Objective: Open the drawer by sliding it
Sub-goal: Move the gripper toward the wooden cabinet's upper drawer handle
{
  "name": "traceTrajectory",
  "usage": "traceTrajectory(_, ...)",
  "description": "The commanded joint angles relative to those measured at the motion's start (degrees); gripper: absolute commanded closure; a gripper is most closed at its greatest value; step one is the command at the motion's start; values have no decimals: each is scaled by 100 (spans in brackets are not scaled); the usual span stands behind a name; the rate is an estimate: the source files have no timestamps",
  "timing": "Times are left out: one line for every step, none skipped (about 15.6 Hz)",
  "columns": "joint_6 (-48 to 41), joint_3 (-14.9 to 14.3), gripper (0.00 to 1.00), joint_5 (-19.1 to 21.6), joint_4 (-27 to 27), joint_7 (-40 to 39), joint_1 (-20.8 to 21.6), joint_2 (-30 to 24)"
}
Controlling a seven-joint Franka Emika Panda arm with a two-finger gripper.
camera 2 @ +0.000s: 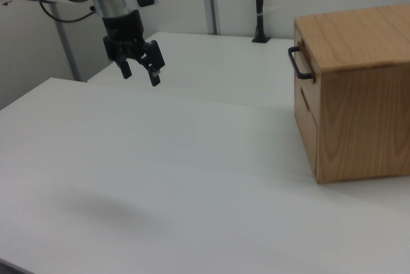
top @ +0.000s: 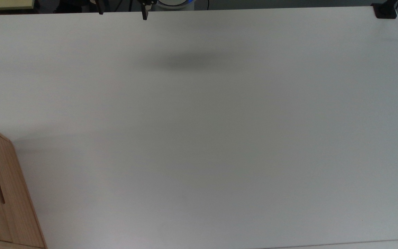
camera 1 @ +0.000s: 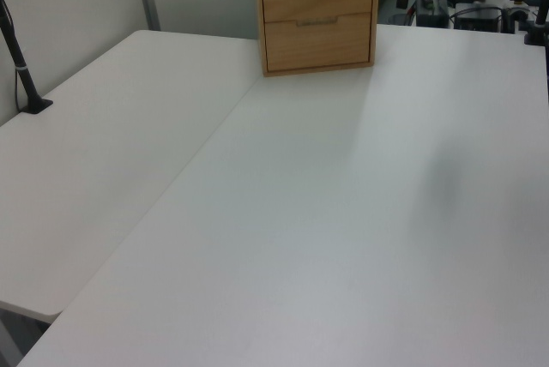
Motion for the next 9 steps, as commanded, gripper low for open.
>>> traceTrajectory(-301,2,0,-23,30,61,66,-46)
traceTrajectory(-294,2,0,-22,31,63,74,-38)
traceTrajectory(-312,2,0,-22,39,72,74,-20)
traceTrajectory(-303,2,0,-22,31,63,74,-20)
traceTrajectory(-294,11,0,-22,31,63,74,-29)
traceTrajectory(-312,11,0,-22,13,63,92,-46)
traceTrajectory(-312,11,0,-22,13,63,101,-38)
traceTrajectory(-303,19,0,-22,-4,63,101,-38)
traceTrajectory(-303,19,0,-22,-5,63,101,-38)
